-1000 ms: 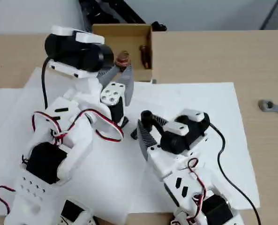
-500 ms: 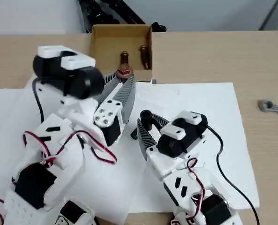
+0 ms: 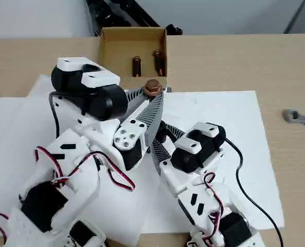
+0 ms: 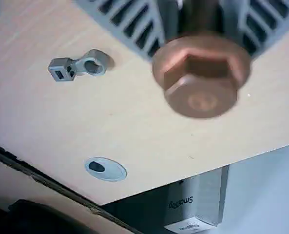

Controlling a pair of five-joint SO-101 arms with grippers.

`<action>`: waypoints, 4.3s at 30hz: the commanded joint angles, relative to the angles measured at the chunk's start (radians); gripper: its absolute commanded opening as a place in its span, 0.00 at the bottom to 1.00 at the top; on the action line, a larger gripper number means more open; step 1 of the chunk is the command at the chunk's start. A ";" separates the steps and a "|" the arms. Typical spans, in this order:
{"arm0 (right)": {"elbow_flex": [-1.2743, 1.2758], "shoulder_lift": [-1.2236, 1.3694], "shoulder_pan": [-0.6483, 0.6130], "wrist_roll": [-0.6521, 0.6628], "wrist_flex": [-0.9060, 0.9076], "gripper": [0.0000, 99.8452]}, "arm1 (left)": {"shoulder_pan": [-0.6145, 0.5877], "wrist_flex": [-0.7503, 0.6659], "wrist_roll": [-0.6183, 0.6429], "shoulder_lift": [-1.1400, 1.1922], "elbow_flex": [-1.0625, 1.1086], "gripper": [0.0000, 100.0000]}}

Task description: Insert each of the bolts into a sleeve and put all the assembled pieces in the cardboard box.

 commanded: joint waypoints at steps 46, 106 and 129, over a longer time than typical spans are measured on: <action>-0.006 -0.015 -0.007 0.006 -0.048 0.01 | -0.060 -0.091 0.103 0.084 0.102 0.01; -0.308 0.392 0.099 0.008 -0.168 0.00 | -0.371 0.244 -0.198 0.084 -0.076 0.01; -1.140 1.738 0.252 0.002 -0.562 0.01 | -0.637 0.491 -0.198 0.084 -0.073 0.01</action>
